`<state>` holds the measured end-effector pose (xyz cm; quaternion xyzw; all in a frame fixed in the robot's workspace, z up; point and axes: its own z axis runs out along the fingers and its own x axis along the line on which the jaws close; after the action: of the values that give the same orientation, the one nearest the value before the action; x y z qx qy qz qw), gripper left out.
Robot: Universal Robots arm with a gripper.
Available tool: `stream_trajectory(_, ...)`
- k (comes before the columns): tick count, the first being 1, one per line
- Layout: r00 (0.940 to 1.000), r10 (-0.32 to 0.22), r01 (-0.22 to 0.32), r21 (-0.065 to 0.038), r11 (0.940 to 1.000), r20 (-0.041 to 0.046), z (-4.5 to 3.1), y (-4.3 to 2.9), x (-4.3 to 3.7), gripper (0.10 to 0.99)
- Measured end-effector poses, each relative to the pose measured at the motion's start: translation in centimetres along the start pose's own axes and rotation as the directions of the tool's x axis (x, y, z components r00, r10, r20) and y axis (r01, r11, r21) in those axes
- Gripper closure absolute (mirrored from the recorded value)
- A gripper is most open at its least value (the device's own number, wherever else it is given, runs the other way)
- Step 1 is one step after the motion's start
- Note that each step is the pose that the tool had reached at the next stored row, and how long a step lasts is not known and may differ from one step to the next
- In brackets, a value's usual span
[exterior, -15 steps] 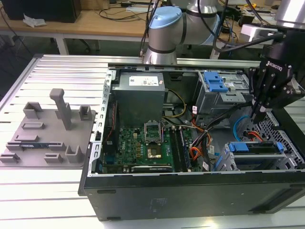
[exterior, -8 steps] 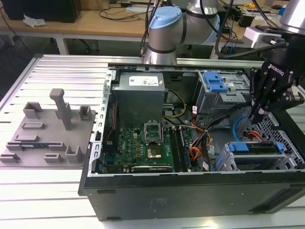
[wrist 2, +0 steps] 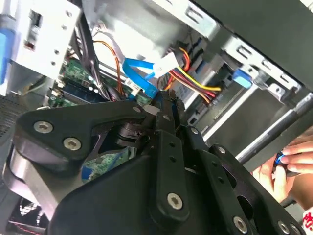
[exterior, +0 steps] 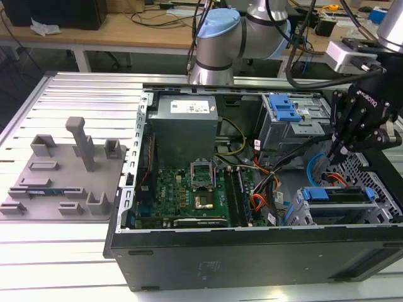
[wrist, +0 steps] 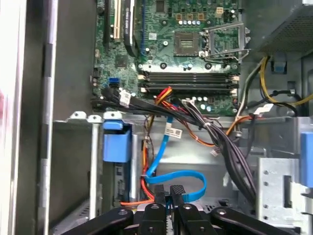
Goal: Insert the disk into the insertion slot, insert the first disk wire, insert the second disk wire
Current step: 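Insert the second disk wire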
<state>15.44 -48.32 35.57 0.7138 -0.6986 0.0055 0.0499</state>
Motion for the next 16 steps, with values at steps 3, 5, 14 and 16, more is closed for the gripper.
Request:
stream_trajectory(3, 0.9996, -0.002, 0.002, 0.001, 1.0, 0.0281, 0.14, 0.17, 1.63, 0.925)
stream_trajectory(5, 0.9985, -0.003, 0.003, 0.001, 1.0, 0.0547, 0.22, 0.2, 2.63, 0.925)
stream_trajectory(14, 0.9982, -0.004, 0.004, 0.0, 1.0, 0.0606, 0.34, 0.23, 4.07, 0.925)
stream_trajectory(16, 0.9982, -0.004, 0.004, 0.0, 1.0, 0.0606, 0.34, 0.23, 4.07, 0.925)
